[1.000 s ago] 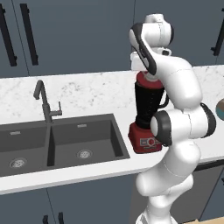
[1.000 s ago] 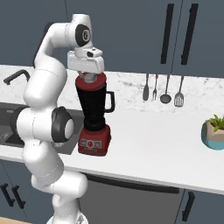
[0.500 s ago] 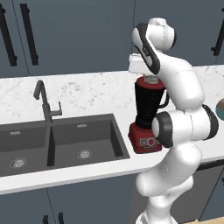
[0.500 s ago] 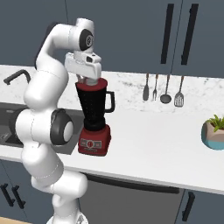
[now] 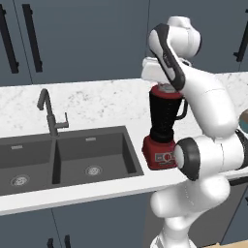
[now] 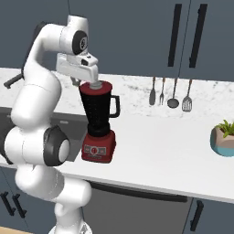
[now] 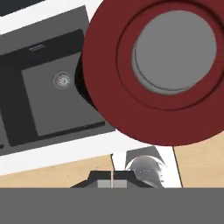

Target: Close the lid blender by securely placing the lid on top.

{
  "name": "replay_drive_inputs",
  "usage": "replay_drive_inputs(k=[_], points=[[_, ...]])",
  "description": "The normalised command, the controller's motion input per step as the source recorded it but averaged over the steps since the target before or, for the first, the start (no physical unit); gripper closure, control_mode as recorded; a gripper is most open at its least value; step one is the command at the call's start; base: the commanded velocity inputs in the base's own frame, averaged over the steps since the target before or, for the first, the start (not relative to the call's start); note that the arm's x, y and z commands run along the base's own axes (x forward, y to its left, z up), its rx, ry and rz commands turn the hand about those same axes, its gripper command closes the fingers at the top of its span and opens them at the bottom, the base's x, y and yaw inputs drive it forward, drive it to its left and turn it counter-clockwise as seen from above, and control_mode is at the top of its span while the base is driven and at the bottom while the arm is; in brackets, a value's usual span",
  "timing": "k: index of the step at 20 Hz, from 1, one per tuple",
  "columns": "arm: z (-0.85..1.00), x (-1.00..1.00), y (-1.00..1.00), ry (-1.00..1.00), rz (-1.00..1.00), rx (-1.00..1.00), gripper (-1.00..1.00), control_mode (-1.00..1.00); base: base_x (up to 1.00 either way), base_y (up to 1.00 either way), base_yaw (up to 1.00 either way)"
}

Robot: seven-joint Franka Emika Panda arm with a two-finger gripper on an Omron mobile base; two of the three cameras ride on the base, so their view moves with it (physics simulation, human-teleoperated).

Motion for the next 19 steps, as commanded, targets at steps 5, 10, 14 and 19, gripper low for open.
replay_drive_inputs(k=[5, 10, 14, 19], points=[[-0.05, -1.00, 0.22, -0.53, 0.10, -0.11, 1.00, -1.00, 0.00, 0.00, 0.00], [-0.40, -1.00, 0.00, -0.44, 0.01, -0.09, 1.00, -1.00, 0.00, 0.00, 0.00], [-0.61, -1.00, -0.06, -0.27, 0.00, -0.01, 1.00, -1.00, 0.00, 0.00, 0.00], [-0.32, -1.00, -0.49, -0.25, 0.00, 0.01, 1.00, -1.00, 0.00, 0.00, 0.00]])
